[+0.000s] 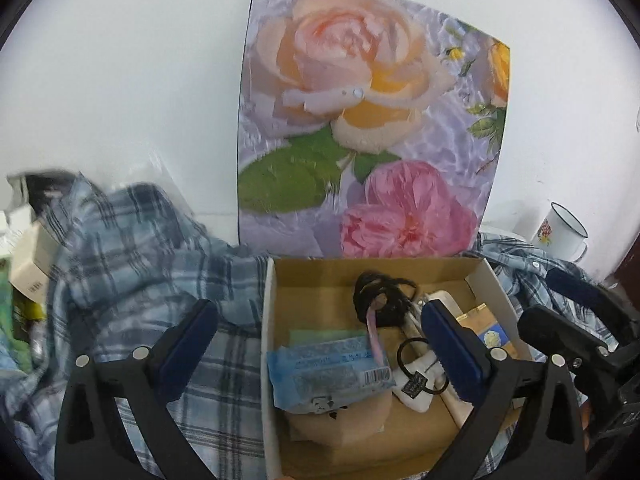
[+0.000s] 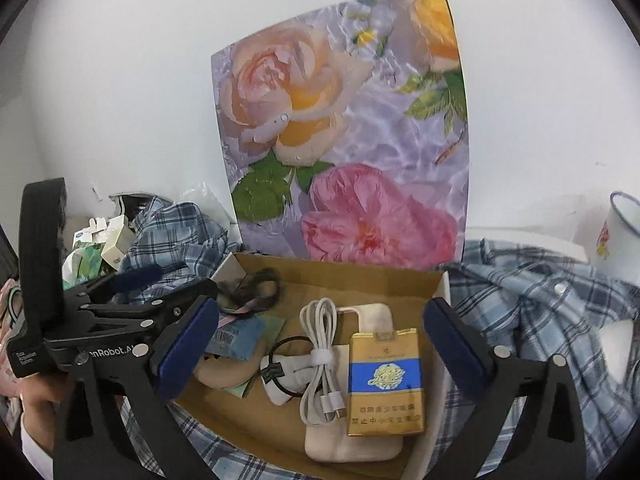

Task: Organize soft objects
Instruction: 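Lower the black and white cables into the box with both grippers, then open both grippers to release the cables into the box, then withdraw both grippers back from the box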

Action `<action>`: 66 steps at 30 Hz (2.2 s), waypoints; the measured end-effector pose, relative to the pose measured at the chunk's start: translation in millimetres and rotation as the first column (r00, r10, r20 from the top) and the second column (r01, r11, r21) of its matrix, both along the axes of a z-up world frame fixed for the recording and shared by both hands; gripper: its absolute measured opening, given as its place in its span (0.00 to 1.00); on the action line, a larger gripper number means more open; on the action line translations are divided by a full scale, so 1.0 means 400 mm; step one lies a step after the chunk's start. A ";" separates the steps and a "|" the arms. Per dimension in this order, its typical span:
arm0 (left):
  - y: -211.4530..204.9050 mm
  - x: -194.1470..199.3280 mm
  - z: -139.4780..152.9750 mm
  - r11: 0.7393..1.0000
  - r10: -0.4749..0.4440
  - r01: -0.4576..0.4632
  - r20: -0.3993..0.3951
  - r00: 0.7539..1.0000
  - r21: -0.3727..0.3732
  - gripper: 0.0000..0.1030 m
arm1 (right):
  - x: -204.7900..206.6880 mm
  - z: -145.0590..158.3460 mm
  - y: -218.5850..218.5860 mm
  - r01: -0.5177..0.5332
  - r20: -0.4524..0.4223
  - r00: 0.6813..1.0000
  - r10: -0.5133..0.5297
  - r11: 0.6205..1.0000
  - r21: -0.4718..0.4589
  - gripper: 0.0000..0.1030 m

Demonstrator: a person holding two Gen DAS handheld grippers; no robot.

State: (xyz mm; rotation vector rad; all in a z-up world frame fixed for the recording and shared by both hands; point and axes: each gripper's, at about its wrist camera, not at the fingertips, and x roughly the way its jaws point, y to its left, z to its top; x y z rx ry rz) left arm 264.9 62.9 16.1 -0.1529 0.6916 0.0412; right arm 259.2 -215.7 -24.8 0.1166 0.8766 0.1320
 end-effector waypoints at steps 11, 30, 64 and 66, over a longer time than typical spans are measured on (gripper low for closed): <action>-0.029 -0.052 0.091 0.997 0.004 -0.010 0.080 0.997 0.071 1.00 | -0.027 0.099 0.044 -0.020 0.094 0.995 0.029 0.996 -0.090 1.00; -0.085 -0.285 0.368 0.995 -0.025 -0.007 0.321 0.947 0.098 1.00 | -0.187 0.429 0.127 0.036 0.349 0.936 0.044 0.975 -0.219 1.00; -0.190 -0.674 0.309 0.986 -0.081 0.012 0.417 0.905 0.166 1.00 | -0.551 0.440 0.134 -0.058 0.463 0.875 0.141 0.980 -0.188 1.00; -0.191 -0.669 0.286 0.985 -0.083 0.015 0.400 0.913 0.171 1.00 | -0.553 0.422 0.134 -0.060 0.452 0.881 0.142 0.980 -0.192 1.00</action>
